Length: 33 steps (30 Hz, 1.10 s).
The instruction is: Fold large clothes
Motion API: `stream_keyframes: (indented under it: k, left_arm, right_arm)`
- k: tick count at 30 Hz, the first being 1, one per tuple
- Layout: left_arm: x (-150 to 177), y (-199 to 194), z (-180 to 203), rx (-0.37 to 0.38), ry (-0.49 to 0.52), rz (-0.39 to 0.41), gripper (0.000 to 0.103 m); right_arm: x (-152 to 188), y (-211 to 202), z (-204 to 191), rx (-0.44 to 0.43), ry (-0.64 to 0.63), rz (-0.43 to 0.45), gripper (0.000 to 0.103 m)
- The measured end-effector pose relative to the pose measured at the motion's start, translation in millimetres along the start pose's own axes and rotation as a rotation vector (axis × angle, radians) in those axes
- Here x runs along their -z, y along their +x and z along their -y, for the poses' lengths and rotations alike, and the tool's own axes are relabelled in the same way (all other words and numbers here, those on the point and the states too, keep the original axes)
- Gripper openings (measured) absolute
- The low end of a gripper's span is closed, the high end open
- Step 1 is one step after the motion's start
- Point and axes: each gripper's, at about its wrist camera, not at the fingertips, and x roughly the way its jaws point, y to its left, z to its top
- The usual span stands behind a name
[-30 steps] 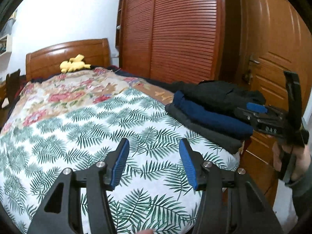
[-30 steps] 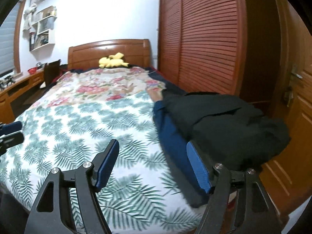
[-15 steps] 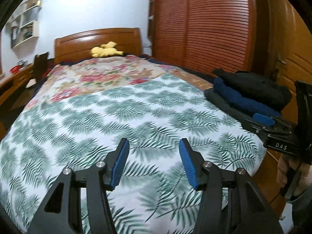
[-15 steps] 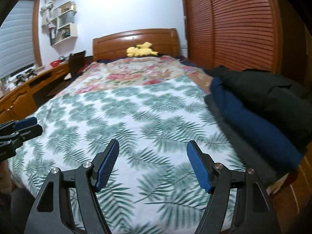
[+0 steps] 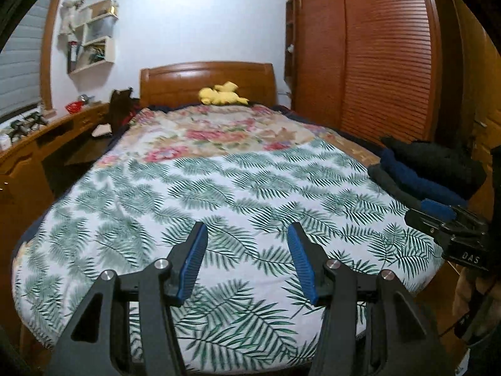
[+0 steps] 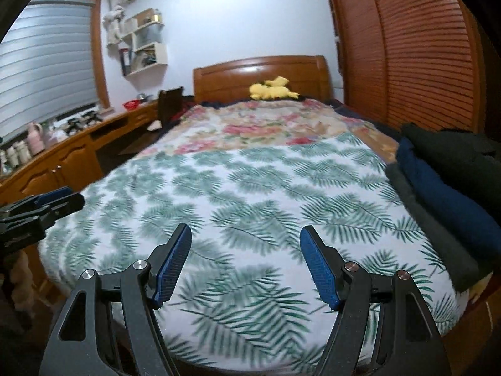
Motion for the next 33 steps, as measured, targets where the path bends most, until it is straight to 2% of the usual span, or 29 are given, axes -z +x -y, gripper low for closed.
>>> stream_keyframes:
  k: [8, 13, 33]
  left_arm:
    - [-6, -43, -14, -0.048, -0.021, 0.082, 0.052]
    - [-4, -59, -20, -0.053, -0.047, 0.11, 0.052]
    - [4, -62, -25, -0.061, -0.055, 0.113, 0.052]
  right_arm:
    - [-14, -30, -39, -0.063, -0.041, 0.073, 0.074]
    - [-16, -39, -49, -0.065, -0.058, 0.103, 0.074]
    - [-13, -42, -50, -0.062, -0.056, 0.111, 0.074]
